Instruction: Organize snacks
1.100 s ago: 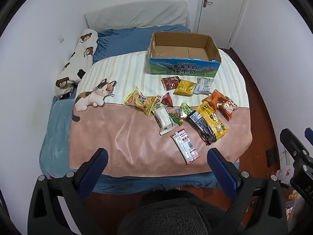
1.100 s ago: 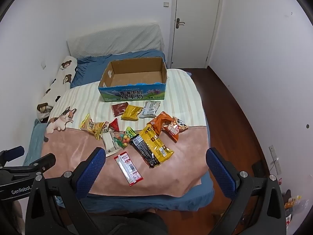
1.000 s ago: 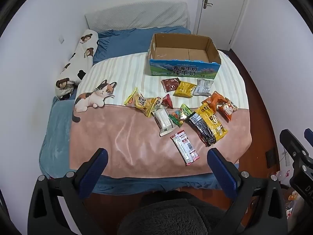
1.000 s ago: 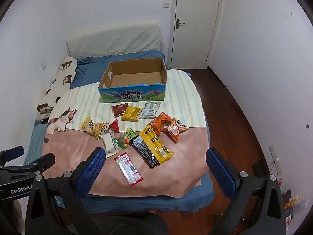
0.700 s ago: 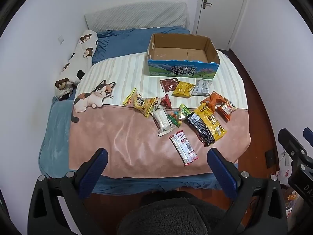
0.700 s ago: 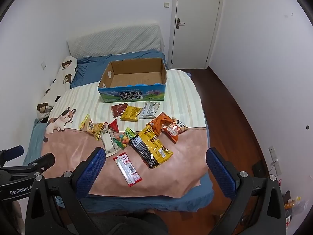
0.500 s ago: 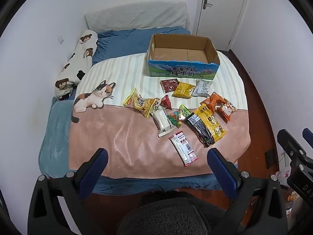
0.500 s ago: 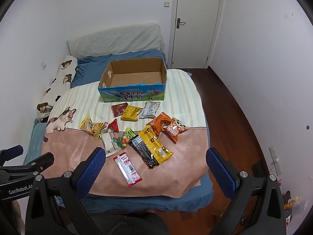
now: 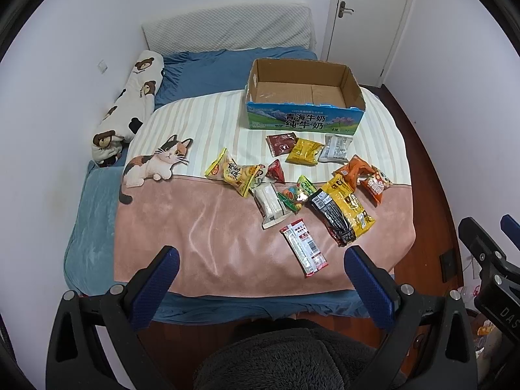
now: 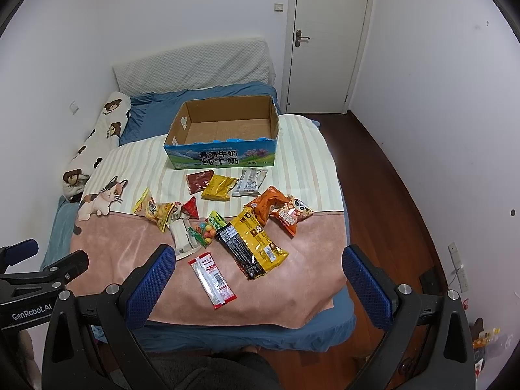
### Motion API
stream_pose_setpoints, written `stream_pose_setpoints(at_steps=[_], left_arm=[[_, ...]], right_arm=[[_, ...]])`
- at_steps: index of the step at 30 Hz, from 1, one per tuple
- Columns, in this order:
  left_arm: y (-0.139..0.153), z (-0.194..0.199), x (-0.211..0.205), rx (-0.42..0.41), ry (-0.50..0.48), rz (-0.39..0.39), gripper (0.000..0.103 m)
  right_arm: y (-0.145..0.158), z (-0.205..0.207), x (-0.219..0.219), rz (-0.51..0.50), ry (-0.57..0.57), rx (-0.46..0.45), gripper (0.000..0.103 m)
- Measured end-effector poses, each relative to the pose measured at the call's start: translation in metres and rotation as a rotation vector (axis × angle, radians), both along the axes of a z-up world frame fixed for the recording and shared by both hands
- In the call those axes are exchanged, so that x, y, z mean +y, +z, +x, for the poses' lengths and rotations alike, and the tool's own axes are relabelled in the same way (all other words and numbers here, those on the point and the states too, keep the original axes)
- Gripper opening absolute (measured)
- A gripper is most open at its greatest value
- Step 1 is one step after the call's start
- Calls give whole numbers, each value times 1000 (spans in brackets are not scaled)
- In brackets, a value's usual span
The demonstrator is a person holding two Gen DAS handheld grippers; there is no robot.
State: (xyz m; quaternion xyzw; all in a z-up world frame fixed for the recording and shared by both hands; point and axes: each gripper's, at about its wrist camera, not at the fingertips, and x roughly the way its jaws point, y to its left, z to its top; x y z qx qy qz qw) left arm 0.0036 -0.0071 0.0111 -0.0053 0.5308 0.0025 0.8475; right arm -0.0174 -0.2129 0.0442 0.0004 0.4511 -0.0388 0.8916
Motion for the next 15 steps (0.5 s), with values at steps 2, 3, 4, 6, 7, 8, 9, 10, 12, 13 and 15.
stream_pose_setpoints(at_steps=[2, 3, 4, 6, 7, 8, 9, 10, 12, 13, 15], left_arm=[[1, 0, 1, 1, -1, -1, 103], [0, 0, 1, 0, 0, 0, 103], [0, 0, 1, 0, 0, -1, 103], [0, 0, 1, 1, -2, -2, 103], [0, 0, 1, 0, 0, 0, 103], [0, 0, 2, -1, 1, -2, 103], [0, -1, 1, -1, 2, -3, 103], [0, -1, 1, -1, 1, -2, 103], [0, -1, 0, -3, -1, -1, 103], [0, 0, 1, -3, 1, -1, 103], [2, 1, -1, -5, 1, -3, 103]], right_arm=[[1, -1, 0, 0, 2, -1, 103], [1, -1, 0, 0, 2, -2, 103], [1, 0, 0, 2, 2, 0, 103], [1, -1, 0, 2, 1, 0, 103], [1, -1, 0, 3, 2, 0, 103], [1, -1, 0, 3, 3, -1, 103], [1, -1, 1, 2, 1, -2, 103], [2, -2, 1, 1, 2, -4, 103], [3, -3, 2, 1, 3, -7, 103], [4, -4, 2, 1, 3, -8, 103], [3, -4, 2, 5, 8, -8, 103]])
